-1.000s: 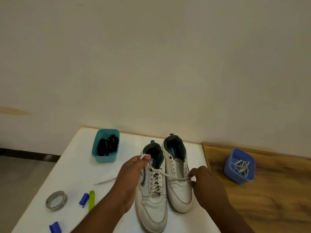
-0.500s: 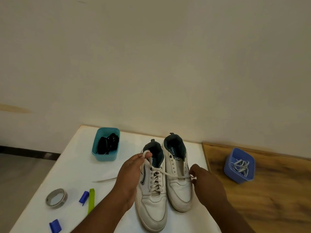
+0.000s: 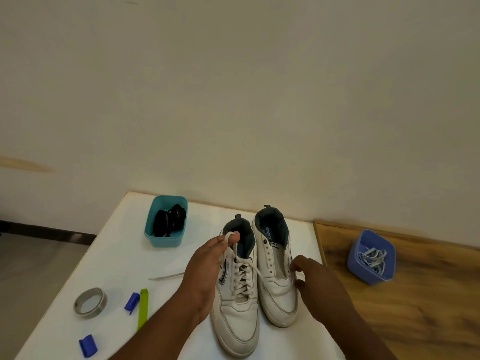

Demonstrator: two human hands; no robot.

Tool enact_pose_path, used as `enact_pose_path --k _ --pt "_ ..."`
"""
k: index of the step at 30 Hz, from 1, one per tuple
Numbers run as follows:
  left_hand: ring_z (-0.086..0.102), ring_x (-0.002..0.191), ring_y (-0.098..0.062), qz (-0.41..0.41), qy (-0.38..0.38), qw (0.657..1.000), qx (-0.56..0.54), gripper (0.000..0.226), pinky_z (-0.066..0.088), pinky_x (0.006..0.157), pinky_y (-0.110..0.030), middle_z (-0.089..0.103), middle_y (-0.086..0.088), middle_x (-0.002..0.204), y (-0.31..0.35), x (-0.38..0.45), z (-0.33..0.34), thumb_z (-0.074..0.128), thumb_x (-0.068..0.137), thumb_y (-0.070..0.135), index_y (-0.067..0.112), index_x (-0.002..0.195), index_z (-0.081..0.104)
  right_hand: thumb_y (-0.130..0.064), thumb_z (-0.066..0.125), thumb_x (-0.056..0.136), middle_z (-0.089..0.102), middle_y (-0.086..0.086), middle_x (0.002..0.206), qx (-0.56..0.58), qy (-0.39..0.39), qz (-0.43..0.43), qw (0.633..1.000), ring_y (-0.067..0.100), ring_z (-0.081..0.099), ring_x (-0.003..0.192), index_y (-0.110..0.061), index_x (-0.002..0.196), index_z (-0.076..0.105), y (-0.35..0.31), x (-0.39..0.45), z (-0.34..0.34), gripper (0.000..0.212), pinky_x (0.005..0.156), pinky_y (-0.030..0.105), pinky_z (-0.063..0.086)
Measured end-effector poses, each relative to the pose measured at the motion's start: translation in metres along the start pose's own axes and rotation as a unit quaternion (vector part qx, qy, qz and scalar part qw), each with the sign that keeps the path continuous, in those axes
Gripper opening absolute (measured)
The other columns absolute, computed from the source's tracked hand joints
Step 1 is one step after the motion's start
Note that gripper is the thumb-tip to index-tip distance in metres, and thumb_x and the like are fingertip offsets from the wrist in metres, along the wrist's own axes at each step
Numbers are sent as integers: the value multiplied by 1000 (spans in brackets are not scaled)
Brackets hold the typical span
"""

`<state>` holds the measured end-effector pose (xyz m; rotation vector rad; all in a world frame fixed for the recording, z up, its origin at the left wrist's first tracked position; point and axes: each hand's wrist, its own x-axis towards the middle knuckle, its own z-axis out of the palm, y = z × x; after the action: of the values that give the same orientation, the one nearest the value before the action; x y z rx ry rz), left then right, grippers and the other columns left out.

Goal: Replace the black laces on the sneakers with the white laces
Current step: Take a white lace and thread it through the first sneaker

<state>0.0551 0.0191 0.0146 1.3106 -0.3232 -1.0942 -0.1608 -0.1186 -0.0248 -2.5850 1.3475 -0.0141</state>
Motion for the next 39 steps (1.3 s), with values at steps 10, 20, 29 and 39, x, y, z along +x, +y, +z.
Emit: enact_pose_path --k 10,20,29,39 --pt "69 103 -2 2 -13 1000 23 37 52 83 -21 75 8 113 -1 0 2 39 107 20 26 116 74 -15 59 98 63 -18 102 35 50 -64 996 4 58 76 -39 104 59 -16 6 -21 25 64 16 47" --pt "66 108 2 54 12 996 73 24 48 98 -21 75 15 108 -9 5 -2 54 103 19 28 118 71 -21 77 88 58 -24 113 39 -14 -101 994 -3 55 93 -44 102 72 -6 3 -11 27 75 4 37" --pt "64 106 7 110 8 983 145 23 48 83 -7 74 19 107 -16 2 2 66 95 24 34 115 72 -14 63 98 71 -18 87 330 102 -28 938 7 66 80 -36 99 69 -53 3 -19 23 67 20 53" --pt "64 97 11 154 21 970 185 18 46 76 -2 72 29 96 -10 -3 1 68 88 42 39 104 74 -15 69 96 75 -11 91 467 129 -51 873 15 72 87 -31 98 73 -118 0 -9 17 79 37 61"
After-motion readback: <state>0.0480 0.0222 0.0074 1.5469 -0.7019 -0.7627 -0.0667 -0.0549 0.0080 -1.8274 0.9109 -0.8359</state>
